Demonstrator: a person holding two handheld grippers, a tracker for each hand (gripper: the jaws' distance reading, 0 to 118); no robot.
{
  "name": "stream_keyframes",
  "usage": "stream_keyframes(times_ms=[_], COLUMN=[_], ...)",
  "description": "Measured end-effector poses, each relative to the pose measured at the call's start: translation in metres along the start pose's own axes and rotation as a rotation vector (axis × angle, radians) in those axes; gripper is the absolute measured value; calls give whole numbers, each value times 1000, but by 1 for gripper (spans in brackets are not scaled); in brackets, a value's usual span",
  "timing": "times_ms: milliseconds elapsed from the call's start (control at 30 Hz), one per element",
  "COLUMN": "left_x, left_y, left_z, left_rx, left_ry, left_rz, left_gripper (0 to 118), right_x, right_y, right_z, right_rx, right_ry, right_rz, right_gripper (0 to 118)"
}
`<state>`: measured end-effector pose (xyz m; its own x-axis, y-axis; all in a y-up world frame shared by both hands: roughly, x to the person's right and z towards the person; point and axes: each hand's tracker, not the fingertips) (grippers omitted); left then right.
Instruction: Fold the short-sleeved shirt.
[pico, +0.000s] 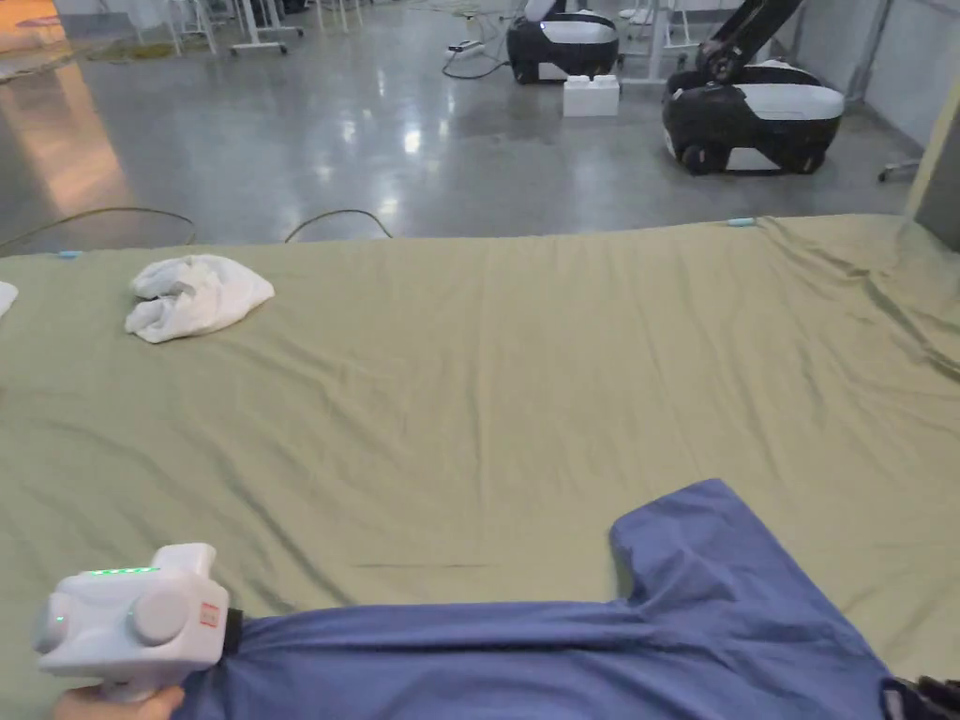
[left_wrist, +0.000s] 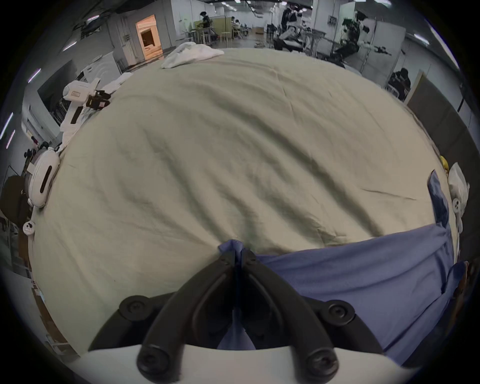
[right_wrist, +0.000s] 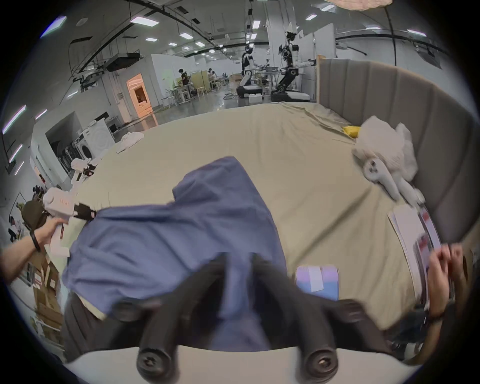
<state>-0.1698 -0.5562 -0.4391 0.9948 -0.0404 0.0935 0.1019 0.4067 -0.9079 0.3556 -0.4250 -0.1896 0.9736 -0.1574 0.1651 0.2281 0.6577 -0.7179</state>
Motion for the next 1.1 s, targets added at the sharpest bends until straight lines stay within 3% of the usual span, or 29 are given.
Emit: stream_keyframes(times_ms=[33,67,200,300,333,367,400,433,500,567,667,700,800,867,967,1100], left_x=[1,3,4,1,-1,-2,-2,-2,-1,0,-12,-20,-43,-57,-68,-79], left_y=[1,1,3,3,3,2,2,0,-2,2,3,-6,-57,-102,-168,-233], left_z=[-1,0,-2,-1,-1,-1,-1,-1,-2,1,33,56,115,140,161,158], left_rx=[-9,-2,-7,-12,-15,-13,-10,-6,5,-1,44,121,214,210,191,123], left_ry=[6,24,40,29,17,11,8,7,7,13,-68,-151,-260,-266,-275,-262], left_rz=[-14,-37,-69,-73,-66,-56,-49,-48,-62,-86,-6,23,61,70,109,122], left_gripper=[4,4,4,4,4,4,4,4,4,4,4,4,4,4,4,4], right_x=[15,19,33,45,47,48,46,37,36,36,46,40,42,44,49,57], right_y=[16,32,73,79,76,71,63,55,52,50,50,46,18,-13,-64,-115], right_z=[-24,-44,-124,-177,-190,-199,-203,-195,-197,-192,-149,-118,-52,-8,34,58], right_rx=[-64,-87,-250,-376,-410,-443,-461,-380,-368,-369,-247,-200,-112,-96,-88,-115], right_ry=[26,33,-75,-140,-176,-190,-185,-204,-170,-185,-108,-49,-20,51,20,15], right_rz=[-8,-11,42,3,-4,-6,10,63,93,95,-19,-26,25,-16,-13,-71], right_gripper=[44,80,80,80,76,54,25,20,0,0,0,0,0,0,0,0])
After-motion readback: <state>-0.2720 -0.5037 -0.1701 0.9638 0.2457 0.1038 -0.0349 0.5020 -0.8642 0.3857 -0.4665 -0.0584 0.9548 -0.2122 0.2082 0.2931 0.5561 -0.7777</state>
